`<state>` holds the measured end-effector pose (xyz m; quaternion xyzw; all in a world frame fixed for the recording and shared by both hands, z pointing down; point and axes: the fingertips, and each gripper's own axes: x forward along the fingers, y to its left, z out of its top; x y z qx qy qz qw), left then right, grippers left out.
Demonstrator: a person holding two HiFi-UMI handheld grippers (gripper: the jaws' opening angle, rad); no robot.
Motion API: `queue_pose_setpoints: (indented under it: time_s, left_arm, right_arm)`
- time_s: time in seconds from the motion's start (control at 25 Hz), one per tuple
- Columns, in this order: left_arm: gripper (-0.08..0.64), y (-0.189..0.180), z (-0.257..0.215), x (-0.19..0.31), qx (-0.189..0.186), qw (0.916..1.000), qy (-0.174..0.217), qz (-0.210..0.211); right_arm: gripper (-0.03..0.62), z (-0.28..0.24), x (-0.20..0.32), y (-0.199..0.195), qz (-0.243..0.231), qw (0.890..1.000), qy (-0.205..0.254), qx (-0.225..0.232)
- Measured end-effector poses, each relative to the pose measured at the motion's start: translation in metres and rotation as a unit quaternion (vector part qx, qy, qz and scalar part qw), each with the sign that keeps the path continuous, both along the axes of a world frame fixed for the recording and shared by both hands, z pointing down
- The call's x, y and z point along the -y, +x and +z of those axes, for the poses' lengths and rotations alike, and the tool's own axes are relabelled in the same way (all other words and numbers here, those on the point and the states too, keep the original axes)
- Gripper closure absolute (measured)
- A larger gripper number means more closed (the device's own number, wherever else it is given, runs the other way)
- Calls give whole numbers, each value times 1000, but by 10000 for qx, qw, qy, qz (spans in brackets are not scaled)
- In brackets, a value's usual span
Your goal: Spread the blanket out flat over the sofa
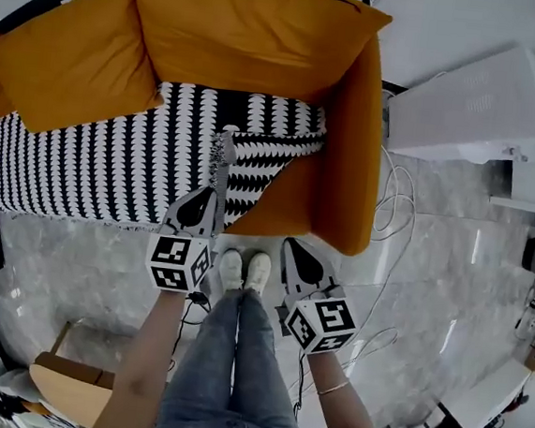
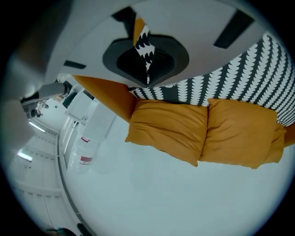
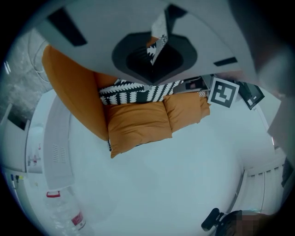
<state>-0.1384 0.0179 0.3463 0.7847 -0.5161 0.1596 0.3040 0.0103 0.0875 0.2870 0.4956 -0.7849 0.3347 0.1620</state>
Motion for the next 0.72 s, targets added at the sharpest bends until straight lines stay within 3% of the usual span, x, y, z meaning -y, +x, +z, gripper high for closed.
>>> queue_pose_setpoints:
  time_s: [0.4,0.72]
  left_arm:
    - [512,-7,82,46,159,9999,-8,-66]
    - [477,-7,124,61,379,9989,-264,-7]
  right_arm:
    - [581,74,34,-9,-142,9999,-21,81]
    - [581,103,47,-15,-161,9996,-131,187]
